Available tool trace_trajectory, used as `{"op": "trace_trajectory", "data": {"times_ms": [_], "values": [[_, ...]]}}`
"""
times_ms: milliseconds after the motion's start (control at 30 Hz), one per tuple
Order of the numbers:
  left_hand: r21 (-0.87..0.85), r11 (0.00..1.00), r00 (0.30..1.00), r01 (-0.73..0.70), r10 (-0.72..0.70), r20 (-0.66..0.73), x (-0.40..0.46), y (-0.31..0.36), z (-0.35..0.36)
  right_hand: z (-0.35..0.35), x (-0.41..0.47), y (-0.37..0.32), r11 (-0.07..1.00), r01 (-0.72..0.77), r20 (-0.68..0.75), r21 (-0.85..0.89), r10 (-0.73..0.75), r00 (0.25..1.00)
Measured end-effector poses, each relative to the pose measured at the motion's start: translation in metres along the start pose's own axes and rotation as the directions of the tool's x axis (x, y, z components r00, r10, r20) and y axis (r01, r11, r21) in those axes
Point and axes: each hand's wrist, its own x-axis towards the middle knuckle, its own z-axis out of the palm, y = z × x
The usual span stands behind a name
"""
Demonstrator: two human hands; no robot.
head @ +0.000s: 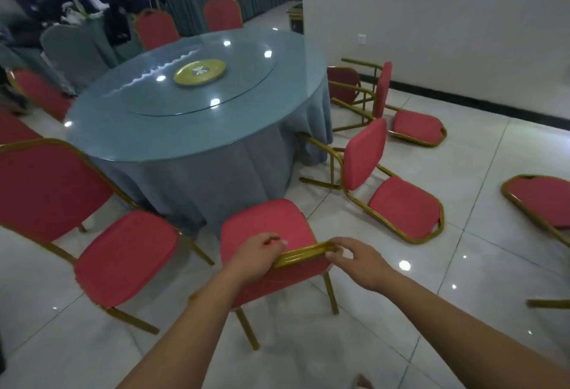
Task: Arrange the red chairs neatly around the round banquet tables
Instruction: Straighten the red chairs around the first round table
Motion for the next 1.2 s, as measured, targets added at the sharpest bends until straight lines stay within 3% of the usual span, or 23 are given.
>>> {"op": "trace_trajectory", "data": {"times_ms": [233, 500, 633, 900, 1033, 1200], "values": [[0.082, 0.992, 0.971, -0.099, 0.079, 0.224, 0.043, 0.082, 0.096, -0.071, -0.037, 0.122, 0.987, -0.159, -0.14, 0.037, 0.163, 0.977], [0.111, 0.987, 0.911, -0.114, 0.059, 0.408, 0.1, 0.153, 0.188, -0.16, -0.057, 0.21, 0.93, -0.301, -0.306, 0.211, 0.356, 0.883], [0.134, 0.981, 0.9, -0.138, 0.068, 0.43, 0.158, 0.19, 0.228, -0.196, -0.049, 0.246, 0.888, -0.362, -0.33, 0.283, 0.445, 0.833], [0.195, 0.962, 0.865, -0.19, 0.071, 0.496, 0.314, 0.286, 0.302, -0.33, 0.065, 0.313, 0.885, -0.434, -0.322, 0.171, 0.466, 0.824], [0.168, 0.976, 0.864, -0.138, 0.035, 0.502, 0.384, 0.345, 0.312, -0.401, 0.125, 0.325, 0.873, -0.465, -0.246, 0.146, 0.487, 0.838], [0.14, 0.986, 0.878, -0.095, 0.017, 0.479, 0.461, 0.415, 0.323, -0.474, 0.182, 0.346, 0.892, -0.429, -0.251, 0.142, 0.452, 0.856]]}}
